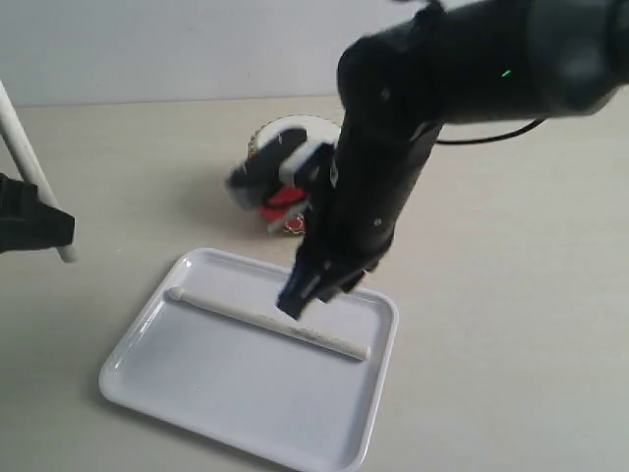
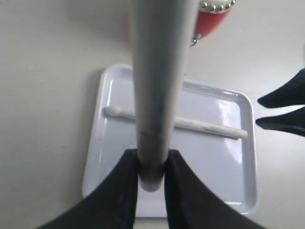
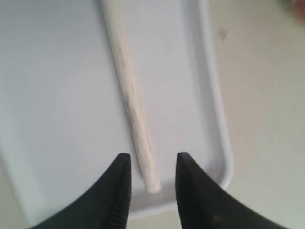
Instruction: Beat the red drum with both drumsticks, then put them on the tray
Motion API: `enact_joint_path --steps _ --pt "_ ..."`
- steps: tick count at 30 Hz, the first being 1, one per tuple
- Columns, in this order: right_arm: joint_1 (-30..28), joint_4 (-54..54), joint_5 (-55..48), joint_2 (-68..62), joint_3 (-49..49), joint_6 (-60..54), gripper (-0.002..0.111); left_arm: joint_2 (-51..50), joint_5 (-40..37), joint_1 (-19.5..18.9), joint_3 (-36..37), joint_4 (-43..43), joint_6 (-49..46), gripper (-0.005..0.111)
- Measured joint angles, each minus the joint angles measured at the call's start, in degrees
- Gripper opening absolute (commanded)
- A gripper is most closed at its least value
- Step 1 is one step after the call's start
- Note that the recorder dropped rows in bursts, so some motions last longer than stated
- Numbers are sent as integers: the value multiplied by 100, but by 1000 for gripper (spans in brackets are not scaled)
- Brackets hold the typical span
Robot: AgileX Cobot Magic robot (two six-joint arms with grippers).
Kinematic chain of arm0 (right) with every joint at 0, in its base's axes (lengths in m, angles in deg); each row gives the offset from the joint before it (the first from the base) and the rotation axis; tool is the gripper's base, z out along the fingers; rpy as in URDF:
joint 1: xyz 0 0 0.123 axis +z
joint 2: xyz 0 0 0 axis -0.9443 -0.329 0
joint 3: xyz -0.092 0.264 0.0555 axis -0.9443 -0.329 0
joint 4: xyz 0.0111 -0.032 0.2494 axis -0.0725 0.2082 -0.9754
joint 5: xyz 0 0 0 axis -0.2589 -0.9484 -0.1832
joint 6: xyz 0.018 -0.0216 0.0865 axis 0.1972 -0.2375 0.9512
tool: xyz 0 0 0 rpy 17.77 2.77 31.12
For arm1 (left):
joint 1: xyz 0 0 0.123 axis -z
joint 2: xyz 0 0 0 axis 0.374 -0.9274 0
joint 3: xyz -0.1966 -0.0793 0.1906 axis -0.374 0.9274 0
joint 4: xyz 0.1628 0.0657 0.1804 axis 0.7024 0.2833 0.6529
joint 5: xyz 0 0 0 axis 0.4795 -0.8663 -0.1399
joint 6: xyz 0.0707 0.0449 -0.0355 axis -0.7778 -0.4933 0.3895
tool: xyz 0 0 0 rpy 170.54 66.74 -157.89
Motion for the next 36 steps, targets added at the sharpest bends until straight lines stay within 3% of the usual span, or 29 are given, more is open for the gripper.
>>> enact_joint_path --steps 3,8,19,36 --pt "0 -882 599 696 0 -146 34 0 152 0 487 -822 -530 0" --pt "0 -2389 1162 1328 0 -977 48 0 -47 0 1052 -2120 -1837 0" --pt "0 -5372 964 1097 0 -3284 52 0 -945 0 1156 -2735 -3243 0" --pt "12 -6528 502 429 0 -4606 57 0 -1236 0 1161 -3187 -3984 0"
